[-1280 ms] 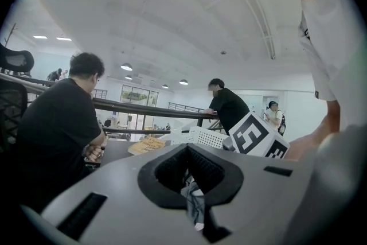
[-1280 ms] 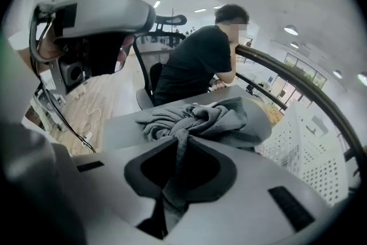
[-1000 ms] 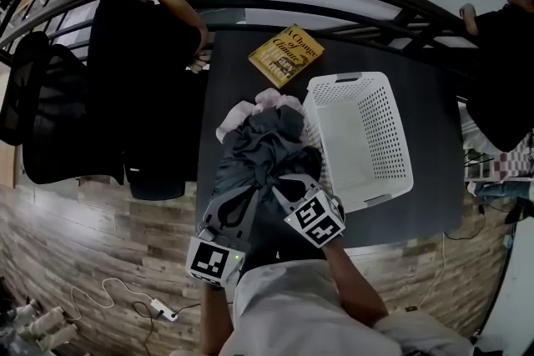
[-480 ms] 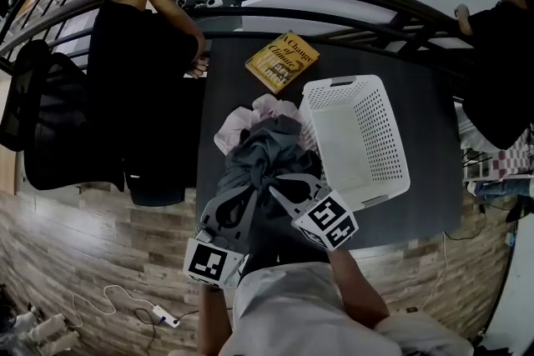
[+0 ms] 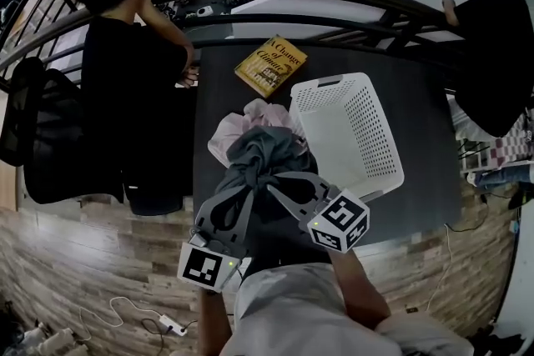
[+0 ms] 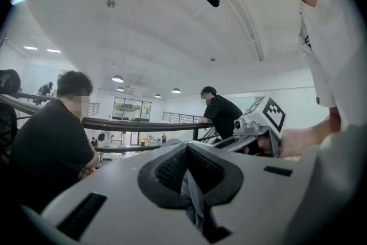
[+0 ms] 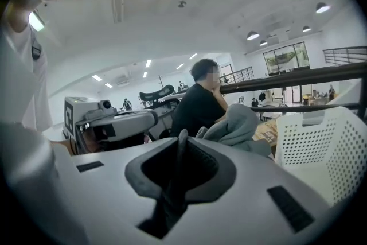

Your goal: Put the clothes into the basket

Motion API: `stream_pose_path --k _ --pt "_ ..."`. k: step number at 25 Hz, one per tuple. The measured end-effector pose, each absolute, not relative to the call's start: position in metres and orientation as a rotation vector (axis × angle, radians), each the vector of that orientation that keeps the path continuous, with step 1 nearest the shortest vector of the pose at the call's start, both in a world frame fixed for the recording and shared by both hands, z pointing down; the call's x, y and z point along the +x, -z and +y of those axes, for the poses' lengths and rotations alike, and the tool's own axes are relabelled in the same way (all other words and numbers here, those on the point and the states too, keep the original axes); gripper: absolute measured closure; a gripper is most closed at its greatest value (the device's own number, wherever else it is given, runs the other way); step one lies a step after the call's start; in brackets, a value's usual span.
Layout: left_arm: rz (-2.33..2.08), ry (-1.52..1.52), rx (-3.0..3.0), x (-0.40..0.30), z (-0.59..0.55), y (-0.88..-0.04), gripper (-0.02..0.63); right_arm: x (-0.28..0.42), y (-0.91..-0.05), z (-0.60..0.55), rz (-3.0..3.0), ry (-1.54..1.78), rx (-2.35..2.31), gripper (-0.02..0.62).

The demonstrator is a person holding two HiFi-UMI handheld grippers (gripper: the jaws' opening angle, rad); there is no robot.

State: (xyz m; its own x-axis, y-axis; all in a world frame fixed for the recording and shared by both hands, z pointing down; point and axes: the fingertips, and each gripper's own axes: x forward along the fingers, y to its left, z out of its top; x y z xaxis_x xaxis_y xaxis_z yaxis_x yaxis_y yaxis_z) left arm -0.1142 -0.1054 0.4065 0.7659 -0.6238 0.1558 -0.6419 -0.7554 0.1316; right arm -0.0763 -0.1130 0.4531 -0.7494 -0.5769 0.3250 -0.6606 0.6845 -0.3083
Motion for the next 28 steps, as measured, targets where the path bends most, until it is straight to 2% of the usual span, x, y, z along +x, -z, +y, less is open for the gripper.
stream_pose_path --k 12,28 --pt "-0.981 -0.134 2.869 -0.101 -0.104 -0.368 0.604 -0.049 -0.385 -0.116 -2.857 -0.579 1.139 0.546" --pt "-0.820 -0.097 2.986 -0.055 -0.103 -0.338 0.604 0.022 -0.336 -0.110 -2.949 -0.594 1.397 0.548"
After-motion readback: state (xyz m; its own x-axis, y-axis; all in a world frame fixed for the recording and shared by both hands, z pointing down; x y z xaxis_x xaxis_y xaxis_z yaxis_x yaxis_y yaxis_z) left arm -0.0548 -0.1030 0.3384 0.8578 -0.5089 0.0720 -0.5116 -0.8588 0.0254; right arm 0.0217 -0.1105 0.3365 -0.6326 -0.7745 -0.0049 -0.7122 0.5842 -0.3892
